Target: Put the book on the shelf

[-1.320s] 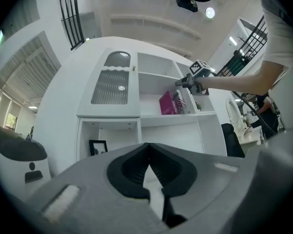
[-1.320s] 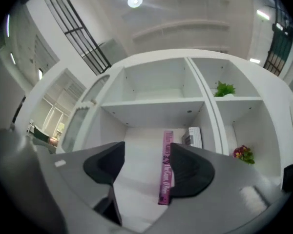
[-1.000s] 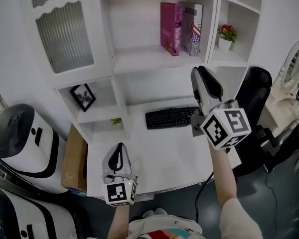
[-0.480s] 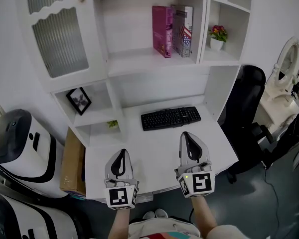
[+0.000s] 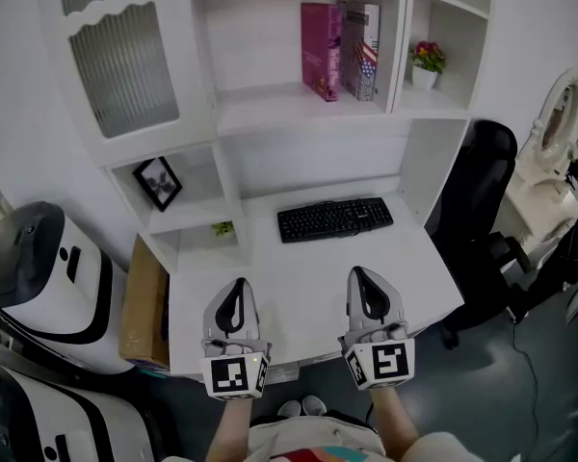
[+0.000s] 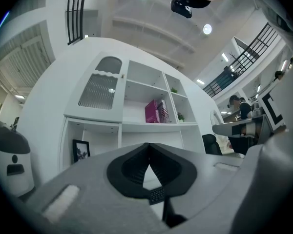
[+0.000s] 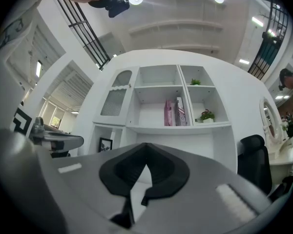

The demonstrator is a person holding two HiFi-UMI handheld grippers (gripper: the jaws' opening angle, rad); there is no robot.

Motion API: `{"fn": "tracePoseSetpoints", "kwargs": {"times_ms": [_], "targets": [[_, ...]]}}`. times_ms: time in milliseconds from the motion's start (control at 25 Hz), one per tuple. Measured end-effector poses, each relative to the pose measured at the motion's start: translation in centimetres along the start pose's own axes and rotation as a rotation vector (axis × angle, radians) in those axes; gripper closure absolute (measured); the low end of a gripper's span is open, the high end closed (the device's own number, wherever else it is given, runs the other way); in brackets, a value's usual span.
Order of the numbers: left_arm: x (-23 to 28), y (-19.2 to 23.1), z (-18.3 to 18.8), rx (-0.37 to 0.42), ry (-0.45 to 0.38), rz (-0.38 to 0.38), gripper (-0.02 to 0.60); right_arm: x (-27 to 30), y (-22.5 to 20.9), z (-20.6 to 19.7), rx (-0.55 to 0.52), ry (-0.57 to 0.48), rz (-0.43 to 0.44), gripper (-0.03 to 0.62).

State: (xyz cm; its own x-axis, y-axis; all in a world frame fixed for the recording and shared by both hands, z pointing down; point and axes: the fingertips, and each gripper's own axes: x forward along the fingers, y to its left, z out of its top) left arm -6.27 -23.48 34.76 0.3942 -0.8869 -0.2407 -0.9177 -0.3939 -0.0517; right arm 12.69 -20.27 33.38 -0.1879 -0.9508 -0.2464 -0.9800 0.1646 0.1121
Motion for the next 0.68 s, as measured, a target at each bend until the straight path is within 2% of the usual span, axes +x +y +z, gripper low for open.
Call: {"fn": "tracePoseSetpoints", "kwargs": {"times_ms": [200, 440, 680], "targets": [[-0.3, 0.6, 0.6, 0.004, -0.016, 0.005, 0.583, -0.3, 0.5, -0.3, 0.014, 0.011, -0.003, 0.591], [0.0, 0.5, 1.6, -0.029, -0.032, 0.000, 0.583, -0.7, -0.1, -0.5, 0.016, 0.022, -0.020, 0.591], [0.4, 0.0, 1.6, -0.020, -0.035, -0.017, 0.583, -0.8, -0.5, -1.2, 0.030, 0.038, -0.033, 0.591]]}}
